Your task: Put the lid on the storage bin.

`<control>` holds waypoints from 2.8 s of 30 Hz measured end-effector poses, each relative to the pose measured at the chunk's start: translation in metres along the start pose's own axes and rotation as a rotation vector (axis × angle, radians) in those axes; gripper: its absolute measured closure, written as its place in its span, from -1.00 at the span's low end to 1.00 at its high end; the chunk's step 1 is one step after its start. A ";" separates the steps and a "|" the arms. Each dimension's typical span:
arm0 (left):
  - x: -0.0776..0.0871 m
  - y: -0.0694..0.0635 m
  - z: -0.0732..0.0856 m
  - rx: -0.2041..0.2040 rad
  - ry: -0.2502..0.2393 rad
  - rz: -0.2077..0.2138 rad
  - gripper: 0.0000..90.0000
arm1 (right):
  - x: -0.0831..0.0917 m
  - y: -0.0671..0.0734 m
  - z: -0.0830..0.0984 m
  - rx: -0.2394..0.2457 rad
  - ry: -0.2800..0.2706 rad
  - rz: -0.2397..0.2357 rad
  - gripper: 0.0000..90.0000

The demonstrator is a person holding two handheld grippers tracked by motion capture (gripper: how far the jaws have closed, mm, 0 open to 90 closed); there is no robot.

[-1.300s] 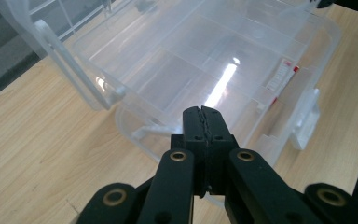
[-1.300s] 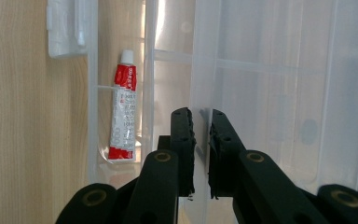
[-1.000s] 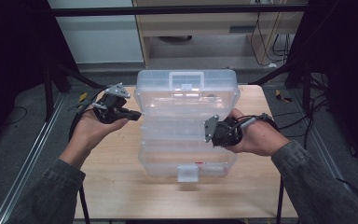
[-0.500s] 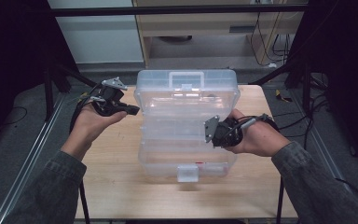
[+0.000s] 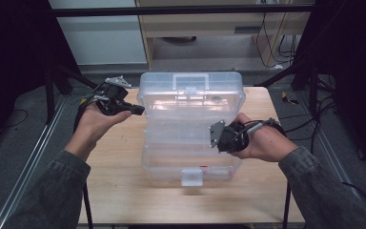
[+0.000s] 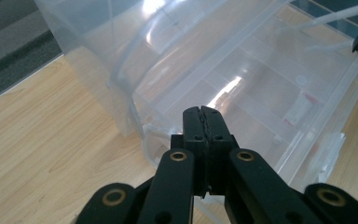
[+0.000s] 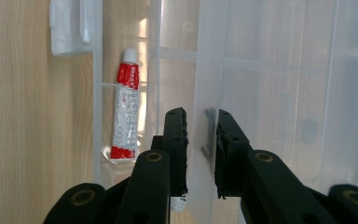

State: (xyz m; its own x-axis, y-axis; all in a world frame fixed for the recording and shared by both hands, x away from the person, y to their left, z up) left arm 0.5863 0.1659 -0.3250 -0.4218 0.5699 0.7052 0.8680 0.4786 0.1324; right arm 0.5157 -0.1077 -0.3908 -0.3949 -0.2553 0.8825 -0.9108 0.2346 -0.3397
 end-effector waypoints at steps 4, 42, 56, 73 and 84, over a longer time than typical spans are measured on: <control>0.000 0.002 -0.002 0.009 -0.002 -0.003 0.99 | 0.000 0.002 0.001 0.000 -0.001 -0.003 0.70; -0.008 -0.068 0.057 -0.057 0.023 0.016 0.99 | 0.045 0.027 0.088 -0.351 -0.146 0.126 -0.43; -0.011 -0.084 0.075 -0.072 0.012 0.007 0.99 | 0.040 0.019 0.114 -0.413 -0.120 0.159 -0.50; -0.020 -0.094 0.092 -0.078 0.027 0.026 0.99 | 0.019 -0.002 0.139 -0.519 -0.099 0.204 -0.54; -0.022 -0.092 0.095 -0.084 0.038 0.022 1.00 | 0.005 -0.010 0.147 -0.559 -0.097 0.215 -0.54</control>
State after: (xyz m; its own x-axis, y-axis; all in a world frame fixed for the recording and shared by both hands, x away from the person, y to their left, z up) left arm 0.4905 0.1728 -0.4184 -0.3933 0.5529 0.7345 0.8965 0.4079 0.1730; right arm 0.5052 -0.2498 -0.4304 -0.5961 -0.2254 0.7706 -0.6186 0.7408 -0.2619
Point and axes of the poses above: each handheld gripper's, and its own axes: x roughly backward along the jaws, z roughly out of its underside, y roughly to its left, the point moved 8 cm from there along -x, roughly forward along the jaws, and after that the axes turned 14 degrees about -x, right-handed, at the moved point
